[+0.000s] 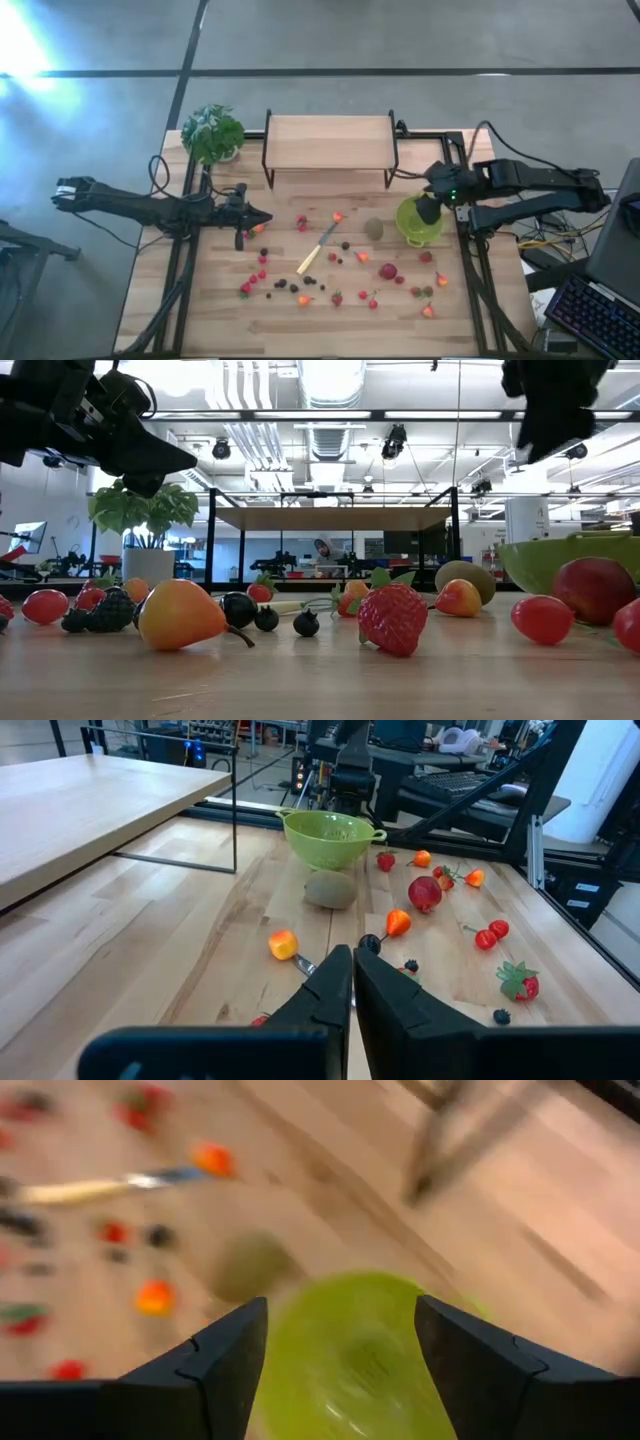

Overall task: Pick & Place Fruit
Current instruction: Put the strainer bowl on the shelf

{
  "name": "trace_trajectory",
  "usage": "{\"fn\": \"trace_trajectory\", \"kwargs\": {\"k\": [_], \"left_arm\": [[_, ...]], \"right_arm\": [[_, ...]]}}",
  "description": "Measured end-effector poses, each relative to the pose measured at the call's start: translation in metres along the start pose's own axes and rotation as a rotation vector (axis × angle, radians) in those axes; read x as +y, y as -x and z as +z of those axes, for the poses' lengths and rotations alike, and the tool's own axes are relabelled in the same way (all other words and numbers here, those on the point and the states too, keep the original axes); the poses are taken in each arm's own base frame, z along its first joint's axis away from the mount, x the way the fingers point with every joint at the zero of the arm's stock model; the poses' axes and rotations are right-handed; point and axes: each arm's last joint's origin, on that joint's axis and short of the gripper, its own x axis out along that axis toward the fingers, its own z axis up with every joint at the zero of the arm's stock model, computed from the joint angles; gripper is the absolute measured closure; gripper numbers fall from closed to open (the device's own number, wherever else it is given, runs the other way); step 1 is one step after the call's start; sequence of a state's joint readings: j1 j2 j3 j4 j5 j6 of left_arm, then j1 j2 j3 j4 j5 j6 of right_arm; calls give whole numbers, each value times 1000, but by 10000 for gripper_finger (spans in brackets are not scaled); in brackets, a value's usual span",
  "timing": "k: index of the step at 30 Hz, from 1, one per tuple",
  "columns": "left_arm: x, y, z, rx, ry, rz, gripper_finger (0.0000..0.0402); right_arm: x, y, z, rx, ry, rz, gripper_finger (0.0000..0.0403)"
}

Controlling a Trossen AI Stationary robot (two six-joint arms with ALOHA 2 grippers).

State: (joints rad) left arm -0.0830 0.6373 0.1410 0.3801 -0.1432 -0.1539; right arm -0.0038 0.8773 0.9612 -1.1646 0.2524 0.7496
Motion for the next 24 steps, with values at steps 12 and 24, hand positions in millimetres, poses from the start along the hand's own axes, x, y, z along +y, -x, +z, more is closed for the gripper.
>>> {"fn": "trace_trajectory", "kwargs": {"k": [12,24], "left_arm": [[0,0,0,0,0,0,381],[0,0,-1,10,-1,2,381]], "right_arm": [[-5,-19,-2,113,-78,-151,157],[-4,-60,24,258,396,-187,183]]}}
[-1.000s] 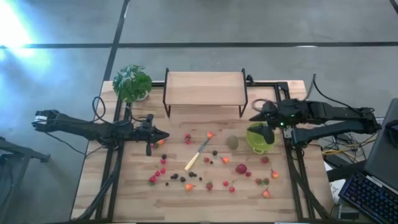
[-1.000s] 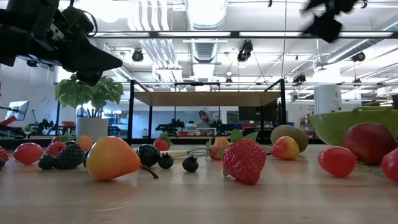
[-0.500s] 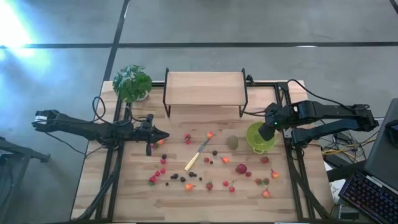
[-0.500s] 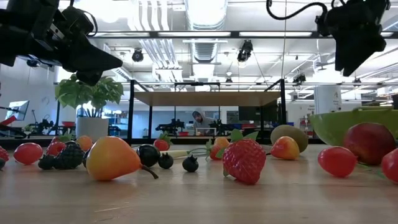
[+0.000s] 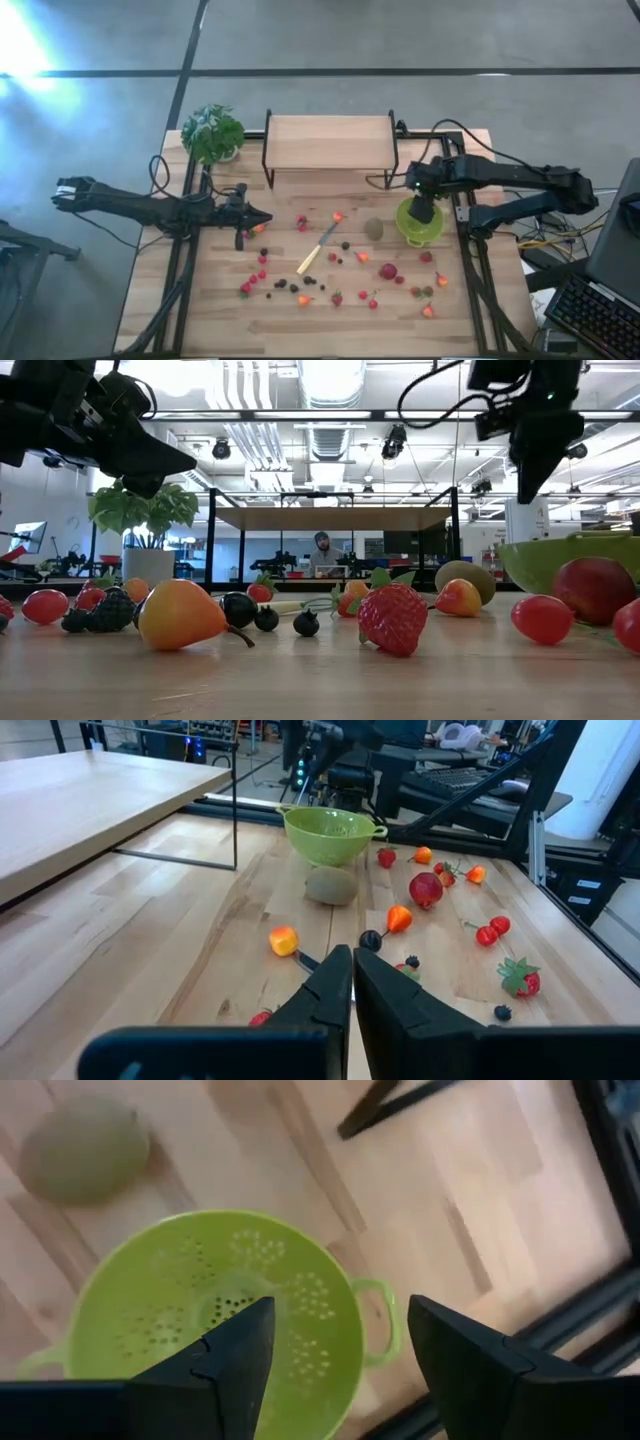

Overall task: Pick & Place Fruit
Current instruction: Put the strainer bowl on the shelf

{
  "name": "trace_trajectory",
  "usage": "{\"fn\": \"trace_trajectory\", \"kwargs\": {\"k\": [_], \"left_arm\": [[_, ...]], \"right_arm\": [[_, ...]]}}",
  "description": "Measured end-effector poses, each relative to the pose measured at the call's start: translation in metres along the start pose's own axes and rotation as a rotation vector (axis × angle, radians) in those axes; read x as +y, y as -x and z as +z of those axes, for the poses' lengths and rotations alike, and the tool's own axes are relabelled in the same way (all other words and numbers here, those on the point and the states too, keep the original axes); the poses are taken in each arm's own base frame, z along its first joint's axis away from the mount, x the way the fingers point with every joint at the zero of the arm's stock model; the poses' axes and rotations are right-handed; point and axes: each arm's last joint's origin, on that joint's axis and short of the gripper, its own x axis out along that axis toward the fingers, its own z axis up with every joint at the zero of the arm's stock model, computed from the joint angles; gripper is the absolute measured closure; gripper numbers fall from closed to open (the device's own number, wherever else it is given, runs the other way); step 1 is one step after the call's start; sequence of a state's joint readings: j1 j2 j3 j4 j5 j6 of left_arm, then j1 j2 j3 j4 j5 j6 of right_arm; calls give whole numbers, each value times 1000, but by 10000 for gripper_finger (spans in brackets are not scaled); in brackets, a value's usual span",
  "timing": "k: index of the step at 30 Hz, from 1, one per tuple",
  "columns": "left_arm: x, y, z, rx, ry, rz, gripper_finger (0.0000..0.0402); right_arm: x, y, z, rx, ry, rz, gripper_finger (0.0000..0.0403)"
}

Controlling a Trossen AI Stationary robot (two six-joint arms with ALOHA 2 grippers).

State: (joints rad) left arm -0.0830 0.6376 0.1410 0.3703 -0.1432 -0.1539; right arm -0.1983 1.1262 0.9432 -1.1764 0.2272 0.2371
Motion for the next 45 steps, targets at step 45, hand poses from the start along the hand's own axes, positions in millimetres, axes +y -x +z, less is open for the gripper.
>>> {"fn": "trace_trajectory", "kwargs": {"k": [45], "left_arm": [[0,0,-1,12,-2,2,381]], "right_arm": [[4,-79,16,210,329,79,325]]}}
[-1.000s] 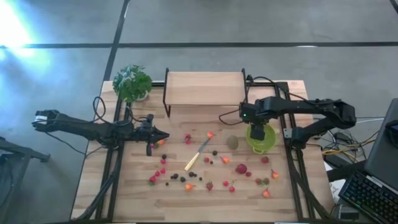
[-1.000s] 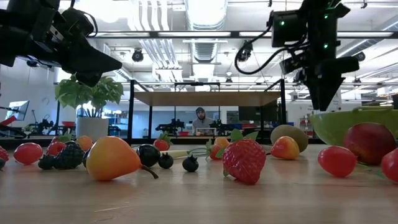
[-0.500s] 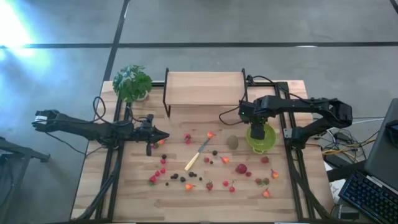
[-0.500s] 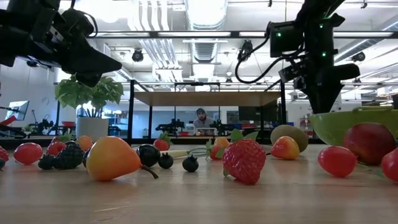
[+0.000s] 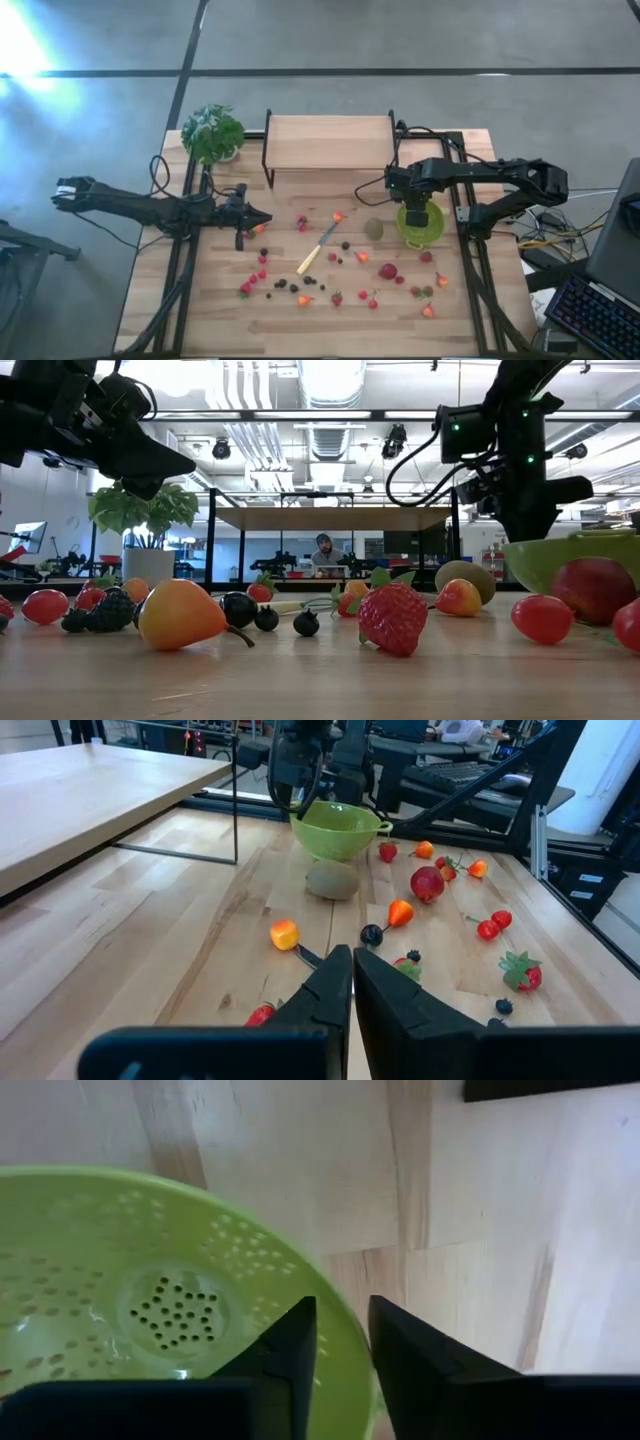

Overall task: Pick & Place Fruit
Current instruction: Put the strainer bowl on the shelf

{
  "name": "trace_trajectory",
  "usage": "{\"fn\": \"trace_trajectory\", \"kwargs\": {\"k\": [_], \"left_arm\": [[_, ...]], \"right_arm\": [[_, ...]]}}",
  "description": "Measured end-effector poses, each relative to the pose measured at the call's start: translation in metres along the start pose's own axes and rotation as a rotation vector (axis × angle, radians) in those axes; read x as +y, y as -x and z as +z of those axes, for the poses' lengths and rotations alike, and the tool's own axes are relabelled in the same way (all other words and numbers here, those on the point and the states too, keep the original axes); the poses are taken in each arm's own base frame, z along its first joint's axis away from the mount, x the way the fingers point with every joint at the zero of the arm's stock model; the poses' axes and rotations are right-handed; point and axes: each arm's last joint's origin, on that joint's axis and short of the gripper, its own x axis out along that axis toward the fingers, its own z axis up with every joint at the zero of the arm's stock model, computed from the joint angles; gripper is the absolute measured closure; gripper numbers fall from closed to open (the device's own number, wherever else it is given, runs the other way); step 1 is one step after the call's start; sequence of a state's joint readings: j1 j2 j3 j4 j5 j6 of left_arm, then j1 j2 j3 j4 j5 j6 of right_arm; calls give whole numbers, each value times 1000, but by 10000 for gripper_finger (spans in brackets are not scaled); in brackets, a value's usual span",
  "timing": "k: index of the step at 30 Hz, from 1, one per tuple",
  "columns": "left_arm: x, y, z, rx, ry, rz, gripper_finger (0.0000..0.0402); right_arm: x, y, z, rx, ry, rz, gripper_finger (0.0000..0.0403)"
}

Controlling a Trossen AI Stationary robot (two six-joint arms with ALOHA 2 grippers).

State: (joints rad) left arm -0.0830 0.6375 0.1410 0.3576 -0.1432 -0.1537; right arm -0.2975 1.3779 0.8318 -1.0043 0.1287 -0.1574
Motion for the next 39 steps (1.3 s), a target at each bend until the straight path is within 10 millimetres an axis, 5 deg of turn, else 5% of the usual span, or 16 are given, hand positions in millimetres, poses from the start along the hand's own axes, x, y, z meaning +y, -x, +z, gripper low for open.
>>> {"fn": "trace_trajectory", "kwargs": {"k": [6,27,39], "left_arm": [[0,0,0,0,0,0,381],[0,0,0,0,0,0,381],[0,0,0,0,0,0,381]], "right_arm": [[1,5,-2,-29,4,29,386],[5,54,-26,-213,-50,257,395],[-14,138,25,-438,-112,299,395]]}}
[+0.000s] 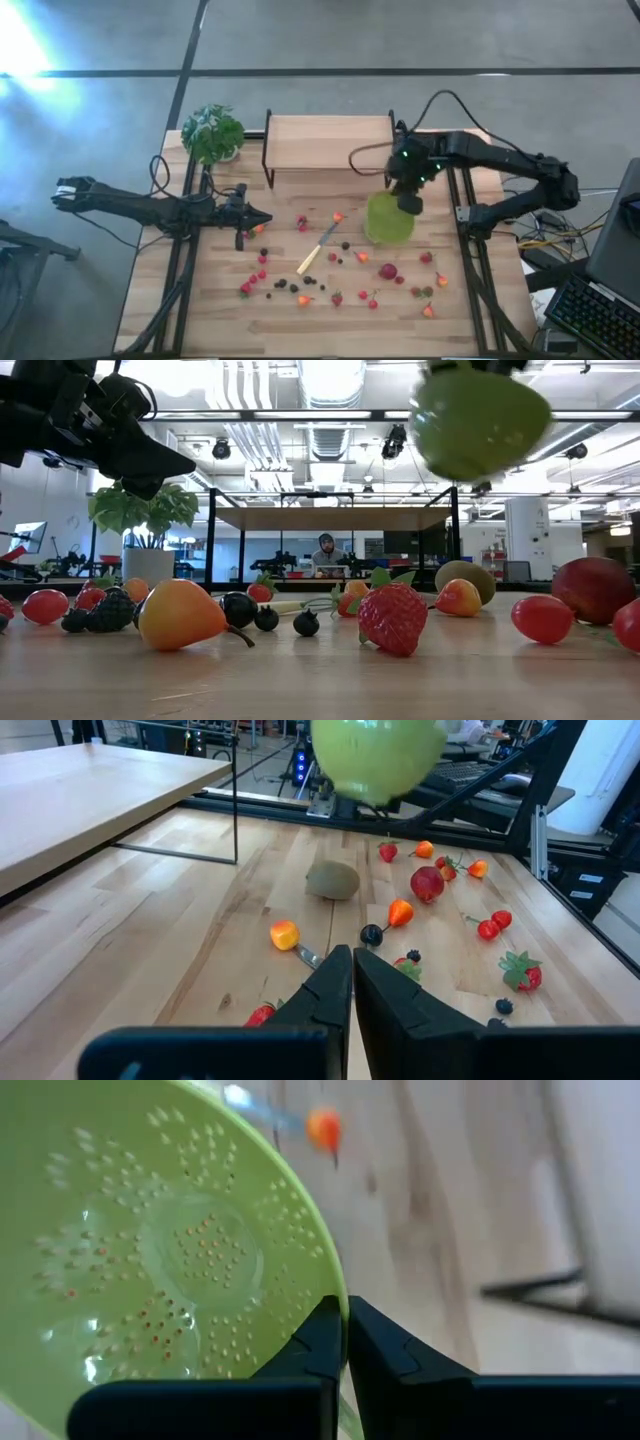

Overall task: Pick & Place Fruit
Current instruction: Put the strainer bowl on the shelf

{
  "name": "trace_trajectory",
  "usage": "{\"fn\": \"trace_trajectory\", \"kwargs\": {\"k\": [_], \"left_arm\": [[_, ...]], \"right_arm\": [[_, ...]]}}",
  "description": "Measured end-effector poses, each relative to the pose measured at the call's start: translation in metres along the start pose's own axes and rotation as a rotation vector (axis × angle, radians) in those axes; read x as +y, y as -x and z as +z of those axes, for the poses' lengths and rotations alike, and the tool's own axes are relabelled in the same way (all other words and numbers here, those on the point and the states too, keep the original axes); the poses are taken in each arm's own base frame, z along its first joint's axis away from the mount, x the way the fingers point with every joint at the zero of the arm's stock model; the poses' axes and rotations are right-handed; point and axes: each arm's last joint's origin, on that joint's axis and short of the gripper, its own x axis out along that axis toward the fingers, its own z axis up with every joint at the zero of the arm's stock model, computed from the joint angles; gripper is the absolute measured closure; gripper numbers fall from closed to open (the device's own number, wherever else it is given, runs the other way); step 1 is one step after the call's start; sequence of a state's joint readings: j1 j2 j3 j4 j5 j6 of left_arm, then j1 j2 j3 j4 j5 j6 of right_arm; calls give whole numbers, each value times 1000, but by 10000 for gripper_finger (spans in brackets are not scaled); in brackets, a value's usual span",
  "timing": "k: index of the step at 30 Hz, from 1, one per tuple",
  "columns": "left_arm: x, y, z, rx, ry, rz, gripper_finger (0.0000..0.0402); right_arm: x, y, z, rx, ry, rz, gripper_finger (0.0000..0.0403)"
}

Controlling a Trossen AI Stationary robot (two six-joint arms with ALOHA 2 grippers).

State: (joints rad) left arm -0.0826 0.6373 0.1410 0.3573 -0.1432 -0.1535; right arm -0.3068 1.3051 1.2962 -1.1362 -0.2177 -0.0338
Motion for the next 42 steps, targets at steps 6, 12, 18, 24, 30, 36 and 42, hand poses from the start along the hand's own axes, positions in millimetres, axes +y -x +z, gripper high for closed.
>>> {"fn": "trace_trajectory", "kwargs": {"k": [6,12,18,24,30,36,42], "left_arm": [[0,0,0,0,0,0,381],[0,0,0,0,0,0,381],[0,0,0,0,0,0,381],[0,0,0,1,0,0,381],[0,0,0,4,0,0,381],[0,0,-1,9,-1,1,381],[0,0,-1,9,-1,1,381]], "right_arm": [[-10,17,54,-21,-31,-18,395],[-38,16,98,24,-72,-43,395],[-85,14,128,38,-181,-83,395],[-127,13,139,53,-279,-111,395],[-168,19,117,83,-446,-162,395],[-184,31,108,61,-553,-204,395],[-192,32,103,60,-616,-212,395]]}}
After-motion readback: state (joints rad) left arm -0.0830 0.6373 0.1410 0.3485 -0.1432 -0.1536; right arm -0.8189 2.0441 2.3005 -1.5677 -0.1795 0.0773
